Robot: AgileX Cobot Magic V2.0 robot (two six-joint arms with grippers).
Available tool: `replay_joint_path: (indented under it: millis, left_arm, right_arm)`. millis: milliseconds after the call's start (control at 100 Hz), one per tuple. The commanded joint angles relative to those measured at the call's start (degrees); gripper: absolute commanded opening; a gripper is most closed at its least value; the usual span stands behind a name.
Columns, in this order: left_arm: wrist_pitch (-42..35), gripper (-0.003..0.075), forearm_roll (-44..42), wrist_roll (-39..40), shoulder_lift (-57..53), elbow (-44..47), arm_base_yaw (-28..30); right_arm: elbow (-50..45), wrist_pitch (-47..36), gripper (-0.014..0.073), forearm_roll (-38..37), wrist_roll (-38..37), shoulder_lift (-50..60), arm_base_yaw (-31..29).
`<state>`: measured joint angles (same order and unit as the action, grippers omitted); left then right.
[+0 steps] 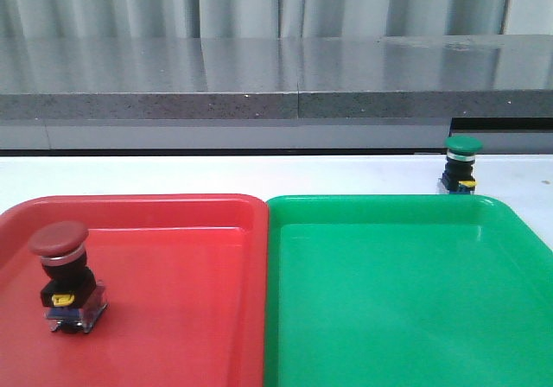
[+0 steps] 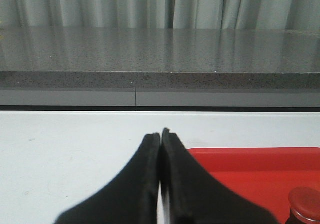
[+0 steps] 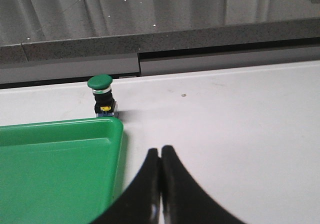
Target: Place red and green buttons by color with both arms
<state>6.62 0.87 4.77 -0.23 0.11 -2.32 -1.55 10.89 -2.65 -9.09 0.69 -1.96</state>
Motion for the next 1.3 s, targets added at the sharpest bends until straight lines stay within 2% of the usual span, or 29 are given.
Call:
replay_joint_path:
  millis: [0,510,720,890,1080,1290]
  left_arm:
    - [-5.0,-0.0020,0.6,0.2,-1.9,0.6,0.2]
    - [-5.0,-0.0020,0.6,0.2,-1.9,0.6,0.2]
    - [-5.0,-0.0020,0.6,0.2,-1.9,0.6,0.2]
    - [-5.0,-0.0020,0.6,0.2,-1.9,0.6,0.2]
    - [-5.0,-0.0020,0.6,0.2,-1.9,0.6,0.2]
    - [-5.0,-0.0020,0.6,0.2,-1.9,0.6,0.2]
  right_arm:
    - [1.1,-4.5,-0.0063,0.0,0.2,0.2,0.1]
    - [2.1,-3.9,-0.0063,-0.4,0.3,0.2,0.1]
    - [12.5,6.0,-0.0063,-1.1,0.4,-0.9,0.1]
    - [22.9,9.3,-0.0063,-0.8,0.6,-8.3,0.1]
    - [35.2,21.6,-0.0063,-0.6,0.6,-19.6,0.1]
    - [42.2,17.1,-0.0063,-2.6,1.0,-34.1,0.1]
